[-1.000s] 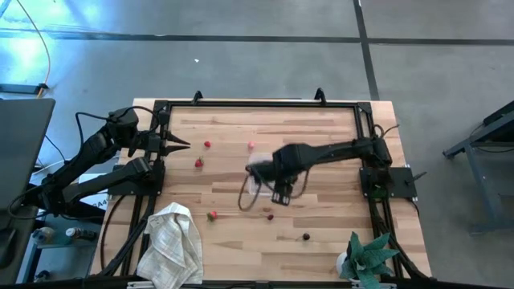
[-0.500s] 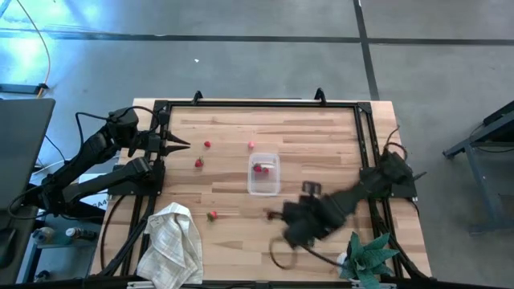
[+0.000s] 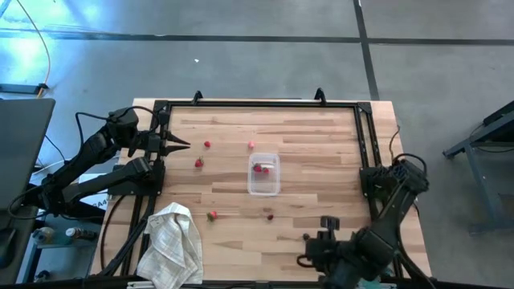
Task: Pick and placing Produce into tupperware
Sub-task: Put the black cherry into the transparent bin
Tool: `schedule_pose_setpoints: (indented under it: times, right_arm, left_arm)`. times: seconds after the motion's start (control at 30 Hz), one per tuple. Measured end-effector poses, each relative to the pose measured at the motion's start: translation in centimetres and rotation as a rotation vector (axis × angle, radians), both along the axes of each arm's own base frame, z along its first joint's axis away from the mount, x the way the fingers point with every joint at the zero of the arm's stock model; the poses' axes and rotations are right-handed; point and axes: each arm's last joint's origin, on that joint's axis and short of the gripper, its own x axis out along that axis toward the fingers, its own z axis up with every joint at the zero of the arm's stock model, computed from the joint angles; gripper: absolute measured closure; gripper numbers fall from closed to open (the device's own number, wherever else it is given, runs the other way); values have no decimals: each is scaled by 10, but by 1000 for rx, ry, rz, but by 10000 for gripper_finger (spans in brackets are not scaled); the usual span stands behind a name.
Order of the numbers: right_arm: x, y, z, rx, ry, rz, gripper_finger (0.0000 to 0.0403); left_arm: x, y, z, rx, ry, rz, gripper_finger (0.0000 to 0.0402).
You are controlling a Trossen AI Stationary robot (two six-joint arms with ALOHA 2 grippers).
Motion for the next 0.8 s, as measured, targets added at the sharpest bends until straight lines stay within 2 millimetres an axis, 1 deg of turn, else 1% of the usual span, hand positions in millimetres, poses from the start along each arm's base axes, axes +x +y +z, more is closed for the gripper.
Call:
schedule_pose_setpoints:
  times: [0.13, 0.23, 0.3, 0.37, 0.43, 0.5, 0.57, 0.63, 0.8]
  right_arm:
    - [1, -1, 0, -4, -1, -4, 247]
    - [9, -10, 0, -41, -5, 3, 247]
    - [21, -26, 0, -101, 1, -19, 247]
    - [35, -48, -1, -154, 27, -61, 247]
    - [49, -67, -1, -148, 29, -118, 247]
    - [64, -81, 1, -125, 5, -120, 247]
    - [76, -91, 5, -70, -24, -114, 247]
    - [89, -98, 8, -10, -87, -101, 247]
    - [123, -110, 26, 94, -355, -56, 247]
  left_arm:
    - [0, 0, 0, 0, 0, 0, 373]
    - [0, 0, 0, 0, 0, 0, 373]
    - [0, 0, 0, 0, 0, 0, 373]
    - [0, 0, 0, 0, 0, 0, 373]
    - [0, 0, 0, 0, 0, -1, 373]
    - [0, 0, 0, 0, 0, 0, 373]
    - [0, 0, 0, 0, 0, 0, 373]
    - [0, 0, 0, 0, 0, 0, 373]
    - [0, 0, 0, 0, 0, 0, 373]
